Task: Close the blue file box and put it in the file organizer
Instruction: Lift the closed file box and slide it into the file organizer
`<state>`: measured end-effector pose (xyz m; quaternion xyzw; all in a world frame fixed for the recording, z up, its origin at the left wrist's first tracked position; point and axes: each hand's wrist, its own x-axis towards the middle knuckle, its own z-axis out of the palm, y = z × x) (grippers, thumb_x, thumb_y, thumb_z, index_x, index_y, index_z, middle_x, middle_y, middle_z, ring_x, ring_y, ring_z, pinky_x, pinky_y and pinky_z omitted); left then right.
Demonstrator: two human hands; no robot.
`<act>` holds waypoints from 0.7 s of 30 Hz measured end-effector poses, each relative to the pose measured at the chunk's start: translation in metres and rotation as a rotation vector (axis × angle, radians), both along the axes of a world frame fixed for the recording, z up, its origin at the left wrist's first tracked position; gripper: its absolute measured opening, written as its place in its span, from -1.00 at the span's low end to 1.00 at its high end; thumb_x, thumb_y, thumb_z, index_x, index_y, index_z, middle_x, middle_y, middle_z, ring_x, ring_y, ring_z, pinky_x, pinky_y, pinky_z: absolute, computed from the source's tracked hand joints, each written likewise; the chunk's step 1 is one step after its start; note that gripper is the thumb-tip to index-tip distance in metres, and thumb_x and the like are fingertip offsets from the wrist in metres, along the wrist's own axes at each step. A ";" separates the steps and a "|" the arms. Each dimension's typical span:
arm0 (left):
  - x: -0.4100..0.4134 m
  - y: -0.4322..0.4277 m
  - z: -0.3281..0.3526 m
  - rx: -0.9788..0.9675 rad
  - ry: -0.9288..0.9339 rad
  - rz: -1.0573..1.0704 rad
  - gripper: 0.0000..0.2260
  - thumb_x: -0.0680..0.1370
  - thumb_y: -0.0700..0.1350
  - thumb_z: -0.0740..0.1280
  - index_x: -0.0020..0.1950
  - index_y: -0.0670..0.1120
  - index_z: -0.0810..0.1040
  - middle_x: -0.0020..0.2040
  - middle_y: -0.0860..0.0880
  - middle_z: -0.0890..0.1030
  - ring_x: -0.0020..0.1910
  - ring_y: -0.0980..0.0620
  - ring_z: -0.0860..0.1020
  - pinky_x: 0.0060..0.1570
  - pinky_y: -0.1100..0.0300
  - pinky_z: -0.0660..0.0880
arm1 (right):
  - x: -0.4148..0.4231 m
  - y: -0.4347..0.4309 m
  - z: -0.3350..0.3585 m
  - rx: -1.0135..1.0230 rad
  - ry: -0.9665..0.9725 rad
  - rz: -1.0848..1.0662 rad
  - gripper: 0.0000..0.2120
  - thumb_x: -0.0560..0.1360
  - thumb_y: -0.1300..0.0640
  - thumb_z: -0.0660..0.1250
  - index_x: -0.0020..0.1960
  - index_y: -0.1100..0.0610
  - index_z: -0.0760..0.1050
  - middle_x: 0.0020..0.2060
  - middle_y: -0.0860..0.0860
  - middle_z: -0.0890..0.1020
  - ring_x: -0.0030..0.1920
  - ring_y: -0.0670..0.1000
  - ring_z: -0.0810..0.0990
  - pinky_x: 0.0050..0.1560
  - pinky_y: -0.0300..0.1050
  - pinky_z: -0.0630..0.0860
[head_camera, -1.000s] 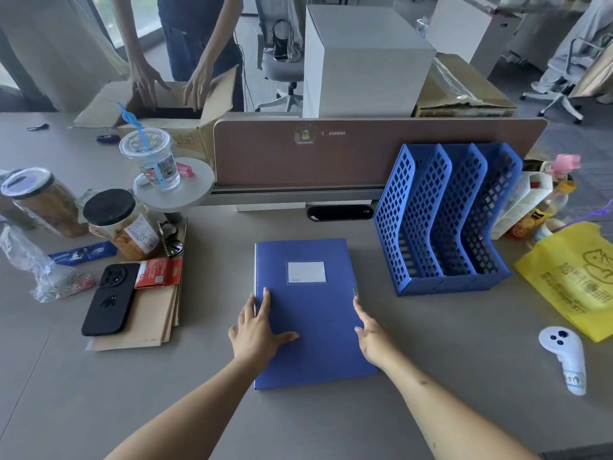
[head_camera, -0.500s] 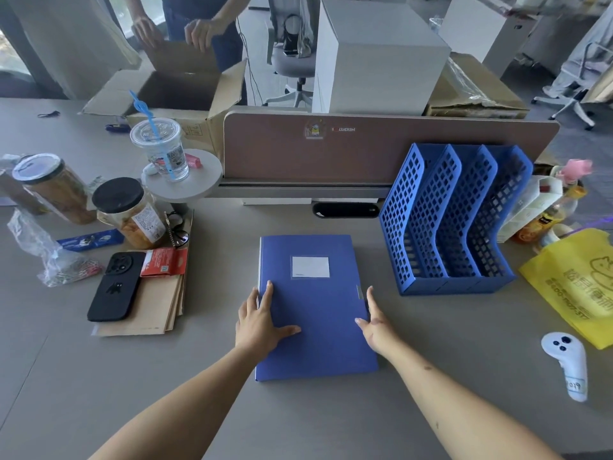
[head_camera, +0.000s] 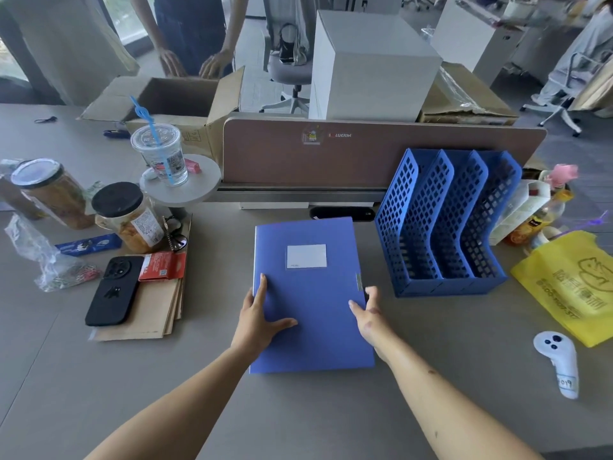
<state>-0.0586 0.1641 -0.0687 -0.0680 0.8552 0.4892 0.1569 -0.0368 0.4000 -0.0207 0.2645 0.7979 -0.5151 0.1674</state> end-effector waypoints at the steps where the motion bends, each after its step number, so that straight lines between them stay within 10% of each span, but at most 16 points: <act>1: -0.004 0.000 0.005 0.019 0.025 -0.002 0.05 0.32 0.08 0.60 0.58 0.27 -0.06 0.51 0.11 0.20 0.43 0.01 0.29 0.18 0.15 0.33 | -0.003 0.003 0.009 0.022 0.057 0.007 -0.77 0.64 0.11 0.12 0.21 0.19 0.17 -0.07 0.06 0.40 -0.21 0.04 0.38 -0.18 -0.19 0.37; 4: -0.016 0.002 0.022 0.046 0.117 -0.018 0.05 0.30 0.08 0.61 0.57 0.29 -0.03 0.53 0.13 0.20 0.44 0.02 0.29 0.21 0.14 0.33 | -0.010 0.011 0.042 0.101 0.236 -0.011 -0.77 0.63 0.03 0.17 0.00 0.15 0.17 -0.26 -0.02 0.28 -0.36 -0.04 0.23 -0.41 -0.27 0.24; 9: -0.022 0.017 0.049 0.131 0.238 -0.060 0.08 0.24 0.10 0.63 0.51 0.44 -0.04 0.51 0.25 0.23 0.36 -0.01 0.38 0.17 0.15 0.44 | -0.001 0.037 0.098 0.129 0.403 -0.019 -0.62 0.46 -0.20 0.34 0.06 0.04 0.33 -0.14 -0.13 0.54 -0.23 -0.21 0.53 -0.21 -0.24 0.43; 14: -0.035 0.046 0.071 0.152 0.241 -0.144 0.13 0.15 0.16 0.65 0.48 0.49 -0.05 0.42 -0.23 0.39 0.30 -0.34 0.40 0.13 -0.08 0.49 | 0.014 0.074 0.148 0.187 0.377 0.143 -0.37 0.34 -0.26 0.42 0.32 -0.26 0.22 0.11 -0.33 0.55 0.14 -0.17 0.58 0.15 -0.10 0.50; 21: -0.039 0.111 0.112 0.227 0.253 -0.406 0.14 0.21 0.03 0.66 0.46 0.52 -0.10 0.45 0.42 0.21 0.25 -0.07 0.50 0.21 -0.06 0.51 | 0.043 0.120 0.188 0.353 0.354 0.047 -0.40 0.19 -0.33 0.44 0.11 -0.12 0.35 0.02 -0.24 0.59 0.04 -0.10 0.61 0.06 0.06 0.59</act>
